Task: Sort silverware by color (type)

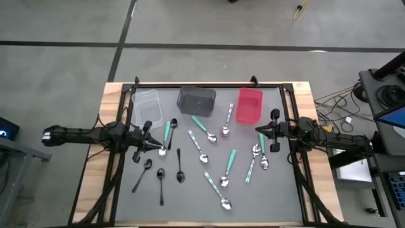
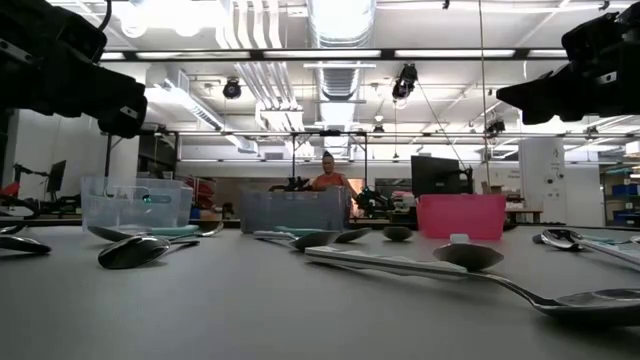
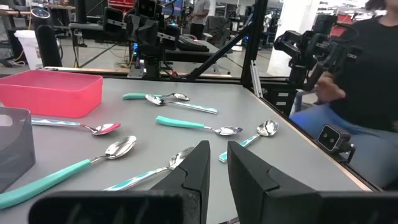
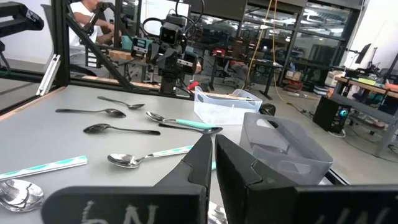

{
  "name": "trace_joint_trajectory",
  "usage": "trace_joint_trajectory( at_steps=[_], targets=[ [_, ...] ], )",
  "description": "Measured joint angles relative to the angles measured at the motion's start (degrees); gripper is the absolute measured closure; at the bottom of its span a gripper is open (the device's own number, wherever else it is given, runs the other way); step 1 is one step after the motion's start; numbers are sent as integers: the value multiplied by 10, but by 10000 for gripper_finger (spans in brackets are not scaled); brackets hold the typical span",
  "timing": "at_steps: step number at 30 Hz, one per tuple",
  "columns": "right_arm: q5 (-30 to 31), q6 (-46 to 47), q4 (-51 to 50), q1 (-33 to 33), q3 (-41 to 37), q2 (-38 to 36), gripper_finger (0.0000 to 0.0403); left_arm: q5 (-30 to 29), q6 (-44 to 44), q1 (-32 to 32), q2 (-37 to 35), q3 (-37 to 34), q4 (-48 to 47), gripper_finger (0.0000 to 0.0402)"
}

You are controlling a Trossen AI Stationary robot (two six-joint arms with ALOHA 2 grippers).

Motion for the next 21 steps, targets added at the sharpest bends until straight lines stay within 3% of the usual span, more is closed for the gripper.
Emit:
trace_joint_trajectory(
  at_steps=[14, 17, 21],
  targets=[
    [0, 9, 0, 0, 0, 0, 390, 0, 0, 0, 0, 0, 0, 364],
    [6, 149, 17, 0, 0, 0, 390, -16, 28, 0, 0, 0, 18, 364],
    [79, 303, 56, 0, 0, 7, 390, -52, 26, 0, 3, 0, 149, 364]
  ],
)
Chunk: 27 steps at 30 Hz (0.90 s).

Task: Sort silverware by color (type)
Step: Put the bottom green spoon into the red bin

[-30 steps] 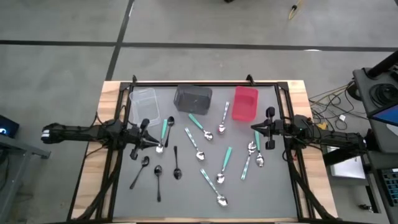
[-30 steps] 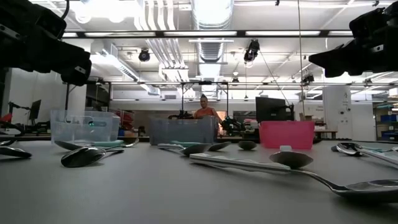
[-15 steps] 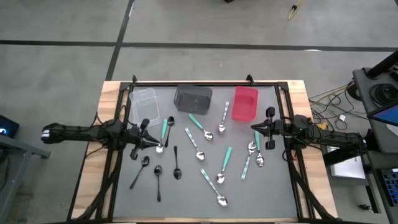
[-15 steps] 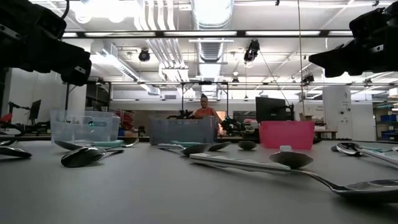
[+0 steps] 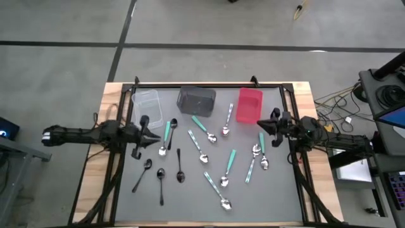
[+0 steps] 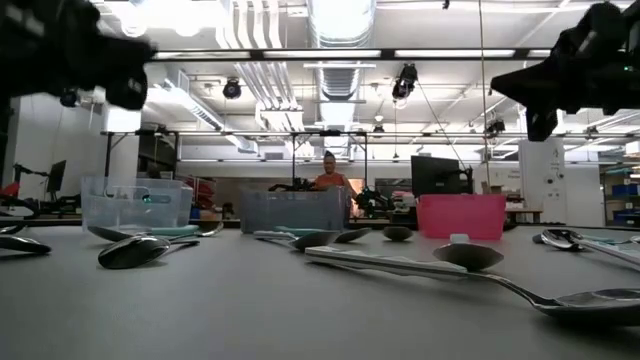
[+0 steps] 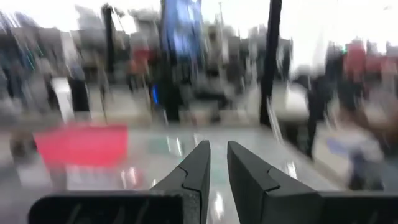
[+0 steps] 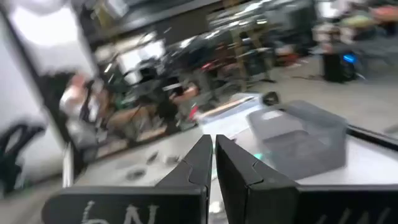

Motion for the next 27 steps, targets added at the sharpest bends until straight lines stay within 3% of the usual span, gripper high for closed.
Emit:
trace_joint_trajectory(
  at_steps=[5, 9, 13, 17, 27],
  targets=[
    [1, 57, 42, 0, 1, 26, 390, -2, 5, 1, -1, 0, 168, 364],
    [2, 74, 33, 0, 22, 65, 390, -3, 22, 1, -1, 0, 238, 364],
    [1, 75, 19, 0, 62, 119, 390, -3, 119, 1, -1, 0, 250, 364],
    [0, 77, -75, 0, 126, 180, 390, -3, 132, 1, 1, 0, 249, 364],
    [-16, 56, -283, 1, 275, 311, 390, -13, -13, 1, 17, 0, 250, 364]
  ],
)
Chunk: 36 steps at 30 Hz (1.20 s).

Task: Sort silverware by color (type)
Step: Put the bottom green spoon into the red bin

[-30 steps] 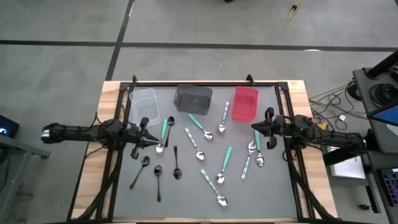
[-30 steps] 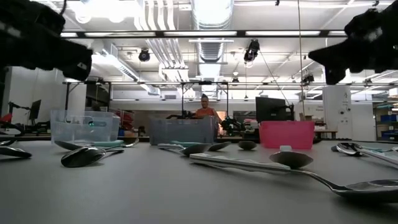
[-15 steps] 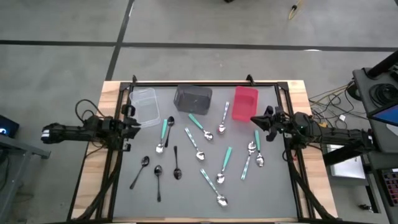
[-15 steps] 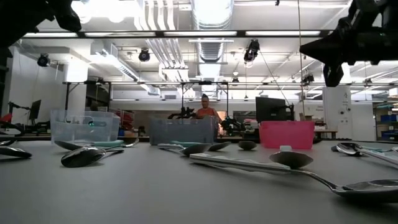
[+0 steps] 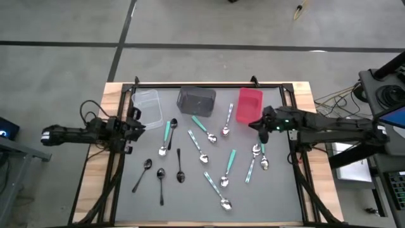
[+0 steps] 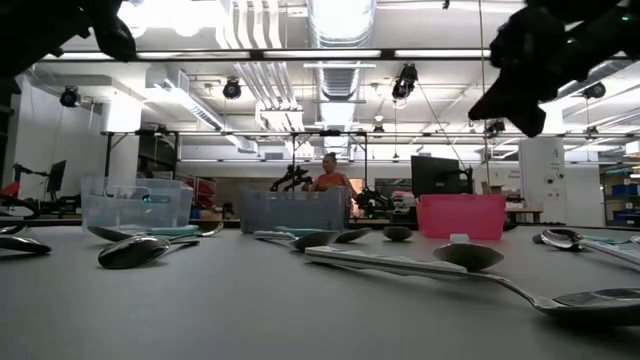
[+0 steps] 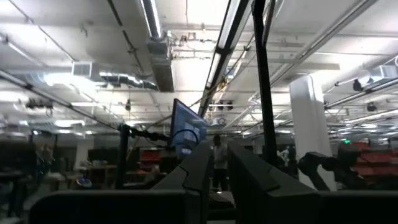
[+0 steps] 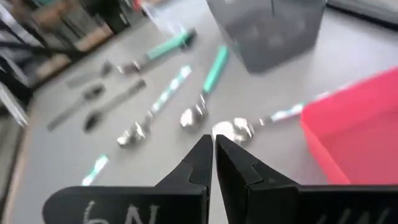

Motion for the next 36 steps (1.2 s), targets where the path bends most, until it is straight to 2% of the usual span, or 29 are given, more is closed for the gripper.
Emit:
trace_joint_trajectory(
  at_steps=[5, 9, 12, 17, 22, 26, 32, 36],
  targets=[
    [-64, -10, -32, 0, 54, 57, 390, -3, -35, 0, 29, 0, 1, 364],
    [-118, -45, -39, 6, 88, 103, 390, -59, -49, 0, 59, 0, 31, 364],
    [-125, -68, -42, 16, 117, 135, 390, -95, -58, 0, 85, 0, 55, 364],
    [-125, -94, -45, 23, 159, 190, 390, -123, -57, 0, 122, 0, 101, 364],
    [-125, -146, -42, 23, 190, 238, 390, -159, -39, 1, 153, 35, 92, 364],
    [-125, -179, -41, 23, 216, 279, 390, -160, 41, 1, 175, 93, -5, 364],
    [-125, -184, -42, 23, 276, 353, 390, -202, 125, 1, 214, 211, -254, 364],
    [-125, -174, -49, 23, 332, 414, 390, -215, 163, 1, 241, 246, -281, 364]
  ],
)
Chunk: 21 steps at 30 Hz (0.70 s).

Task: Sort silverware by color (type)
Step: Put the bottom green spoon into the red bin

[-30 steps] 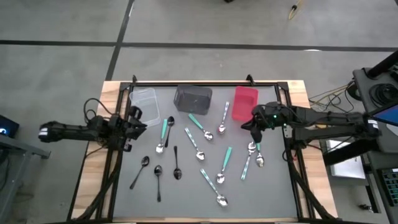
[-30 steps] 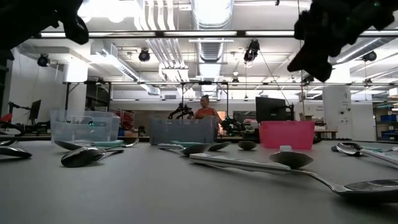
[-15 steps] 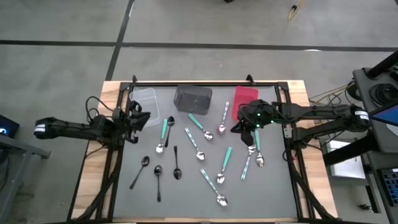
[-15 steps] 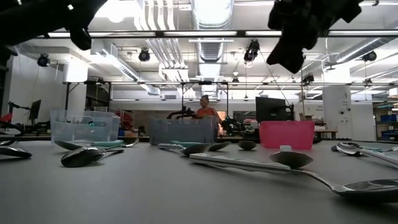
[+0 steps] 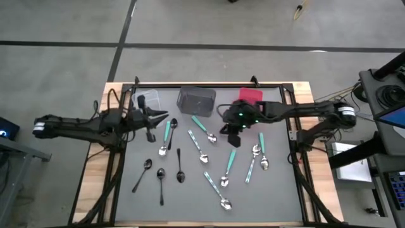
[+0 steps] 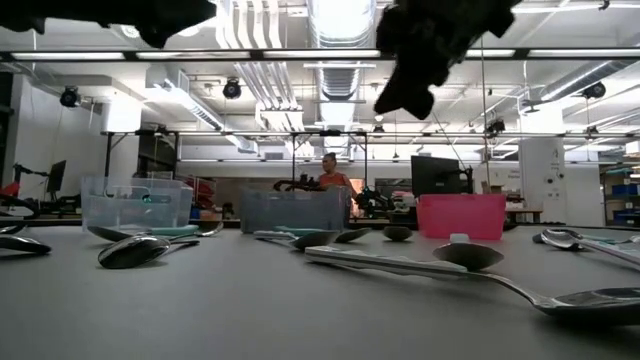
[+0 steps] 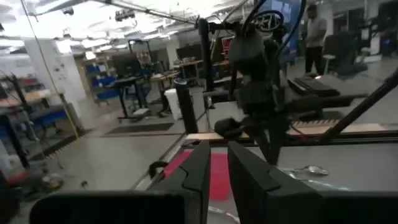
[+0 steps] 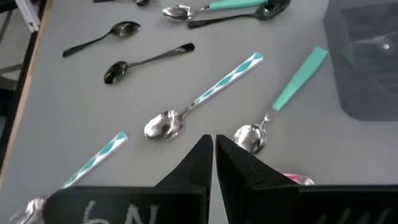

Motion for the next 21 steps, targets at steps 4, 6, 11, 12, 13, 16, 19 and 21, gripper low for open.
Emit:
trace_joint_trajectory(
  at_steps=[4, 6, 11, 12, 13, 16, 19, 21],
  targets=[
    [-36, 7, -56, 0, 69, 62, 390, -10, 37, 0, 14, 7, 10, 364],
    [-63, -27, -102, 0, 104, 89, 390, -28, 40, 0, 16, 8, 12, 364],
    [-69, -97, -230, 24, 178, 158, 390, -50, 16, 0, 10, 0, 10, 364],
    [-68, -109, -250, 32, 188, 168, 390, -50, 3, 0, 7, -2, 10, 364],
    [-64, -118, -264, 42, 197, 177, 390, -50, -10, 0, 5, -4, 9, 364],
    [-23, -138, -310, 78, 216, 199, 390, -50, -31, 0, 0, -11, 4, 364],
    [33, -152, -343, 119, 229, 213, 390, -51, -33, 0, -2, -15, 2, 364],
    [46, -161, -357, 141, 230, 213, 390, -57, -33, 0, -2, -15, 3, 364]
  ],
)
